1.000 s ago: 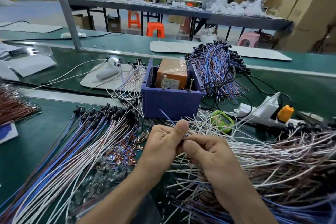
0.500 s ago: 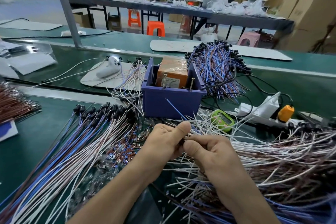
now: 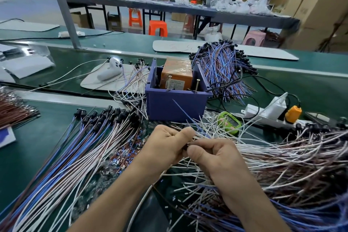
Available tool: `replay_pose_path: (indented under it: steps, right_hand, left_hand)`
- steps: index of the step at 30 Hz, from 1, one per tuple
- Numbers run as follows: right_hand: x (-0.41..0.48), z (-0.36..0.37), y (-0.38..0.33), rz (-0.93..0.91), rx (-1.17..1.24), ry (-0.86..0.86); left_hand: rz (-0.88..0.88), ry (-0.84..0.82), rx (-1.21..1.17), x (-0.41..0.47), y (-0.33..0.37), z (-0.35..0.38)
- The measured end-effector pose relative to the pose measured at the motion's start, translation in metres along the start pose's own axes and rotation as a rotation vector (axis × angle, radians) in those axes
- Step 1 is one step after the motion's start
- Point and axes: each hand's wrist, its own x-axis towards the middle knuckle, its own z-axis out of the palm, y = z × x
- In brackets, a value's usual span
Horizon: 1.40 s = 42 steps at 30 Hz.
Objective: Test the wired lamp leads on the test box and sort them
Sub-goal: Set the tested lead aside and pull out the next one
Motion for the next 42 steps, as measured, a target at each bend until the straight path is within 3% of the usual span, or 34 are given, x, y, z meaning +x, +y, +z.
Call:
replay_pose_path:
  steps: [3, 7, 9, 13, 15, 18, 22, 26, 28, 32, 34, 37, 39, 42]
  right_hand:
    - [0.000, 0.001, -0.002, -0.007, 0.129, 0.011]
    - [-0.001, 0.001, -0.002, 0.007, 0.181, 0.044]
    - [-0.001, 0.001, -0.003, -0.031, 0.172, 0.021]
    - [0.001, 0.001, 0.000, -0.046, -0.010, 0.017]
    - [0.001, 0.002, 0.002, -0.028, -0.060, 0.024]
    - [0.001, 0.003, 0.002, -0.006, 0.013, 0.020]
    - [0.001, 0.004, -0.004, 0.041, 0.260, 0.078]
    - [-0.001, -0.006, -0.011, 0.009, 0.261, 0.201]
    - [-0.001, -0.005, -0.010, 0.018, 0.242, 0.191]
    - [-0.001, 0.001, -0.004, 0.046, 0.029, 0.087]
    - [-0.003, 0.003, -0.004, 0.061, -0.040, 0.075]
    - [-0.002, 0.005, -0.002, 0.083, -0.077, 0.078]
    - [-0.002, 0.005, -0.002, 0.083, -0.069, 0.081]
    - [-0.002, 0.004, -0.003, 0.077, -0.043, 0.081]
  left_hand:
    - [-0.111, -0.050, -0.114, 0.001, -0.002, 0.007]
    - [-0.115, -0.034, -0.141, 0.000, -0.002, 0.010]
    - [-0.015, 0.020, -0.053, 0.000, -0.002, 0.007]
    - [0.258, 0.089, 0.345, -0.004, 0.001, -0.008]
    - [0.300, 0.091, 0.420, -0.006, 0.001, -0.014]
    - [0.183, 0.027, 0.280, -0.002, 0.000, -0.011]
    - [-0.057, -0.014, -0.147, 0.004, -0.008, 0.001]
    - [-0.135, 0.099, -0.234, 0.007, -0.006, -0.007]
    - [-0.093, 0.212, -0.101, 0.009, -0.008, -0.013]
    - [-0.048, 0.418, 0.485, 0.013, -0.020, -0.020]
    - [-0.036, 0.467, 0.572, 0.015, -0.020, -0.022]
    - [-0.037, 0.444, 0.349, 0.017, -0.017, -0.022]
    - [-0.017, 0.323, 0.125, 0.019, -0.019, -0.020]
    - [0.072, 0.270, 0.181, 0.019, -0.019, -0.020]
